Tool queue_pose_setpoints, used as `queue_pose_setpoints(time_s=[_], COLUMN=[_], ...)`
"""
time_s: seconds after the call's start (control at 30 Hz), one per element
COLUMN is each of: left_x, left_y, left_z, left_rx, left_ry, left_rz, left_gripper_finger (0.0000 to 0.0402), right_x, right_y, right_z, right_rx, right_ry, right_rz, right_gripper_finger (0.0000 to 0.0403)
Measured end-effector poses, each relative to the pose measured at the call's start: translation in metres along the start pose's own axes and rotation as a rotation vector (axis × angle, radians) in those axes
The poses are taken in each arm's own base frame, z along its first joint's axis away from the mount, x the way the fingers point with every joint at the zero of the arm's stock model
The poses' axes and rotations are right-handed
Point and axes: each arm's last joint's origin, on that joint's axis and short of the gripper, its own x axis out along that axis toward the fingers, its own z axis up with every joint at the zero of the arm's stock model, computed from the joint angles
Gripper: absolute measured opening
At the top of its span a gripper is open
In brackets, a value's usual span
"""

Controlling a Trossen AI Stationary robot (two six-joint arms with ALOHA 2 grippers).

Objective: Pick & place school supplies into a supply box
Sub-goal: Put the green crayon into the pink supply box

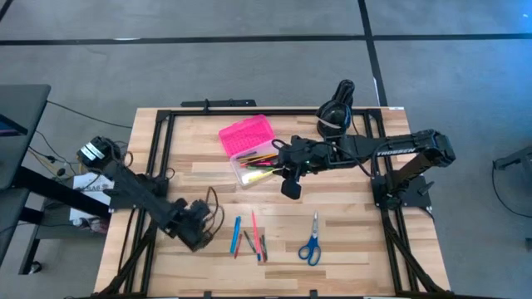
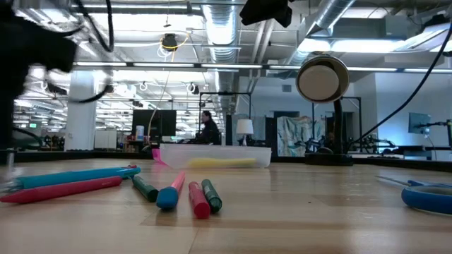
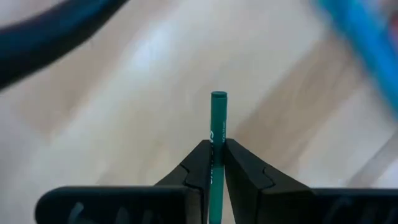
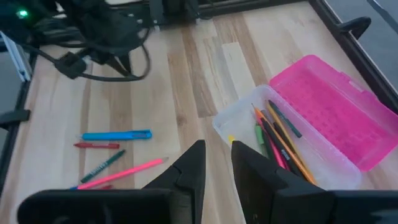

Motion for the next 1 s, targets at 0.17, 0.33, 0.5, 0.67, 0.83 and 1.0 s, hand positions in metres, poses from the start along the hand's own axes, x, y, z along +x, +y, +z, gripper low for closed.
queue_pose_setpoints(time_s=[0.17, 0.33, 0.5, 0.67, 0.83, 1.0], left_x=[-0.012, -0.018, -0.015, -0.012, -0.013, -0.013], left_y=[0.009, 0.022, 0.030, 0.040, 0.057, 0.073], left_z=[0.027, 0.063, 0.103, 0.143, 0.171, 0.188], left_rx=[-0.006, -0.003, 0.035, 0.064, 0.078, 0.127], left_ry=[-0.102, -0.191, -0.275, -0.354, -0.428, -0.486], left_rz=[-0.038, -0.044, -0.099, -0.196, -0.232, -0.212], left_gripper_finger=[0.0031, 0.0031, 0.0031, 0.0031, 0.0031, 0.0031], right_x=[-0.001, -0.002, -0.004, -0.006, -0.008, -0.009], right_y=[0.005, 0.013, 0.024, 0.034, 0.043, 0.049], right_z=[0.001, 0.003, 0.002, 0.000, -0.002, -0.004], right_rx=[0.027, 0.023, 0.044, 0.064, 0.094, 0.120], right_ry=[-0.019, -0.048, -0.062, -0.058, -0.053, -0.051], right_rz=[0.014, 0.037, 0.067, 0.089, 0.108, 0.118], right_gripper_finger=[0.0071, 0.0071, 0.0071, 0.0071, 0.0071, 0.0071])
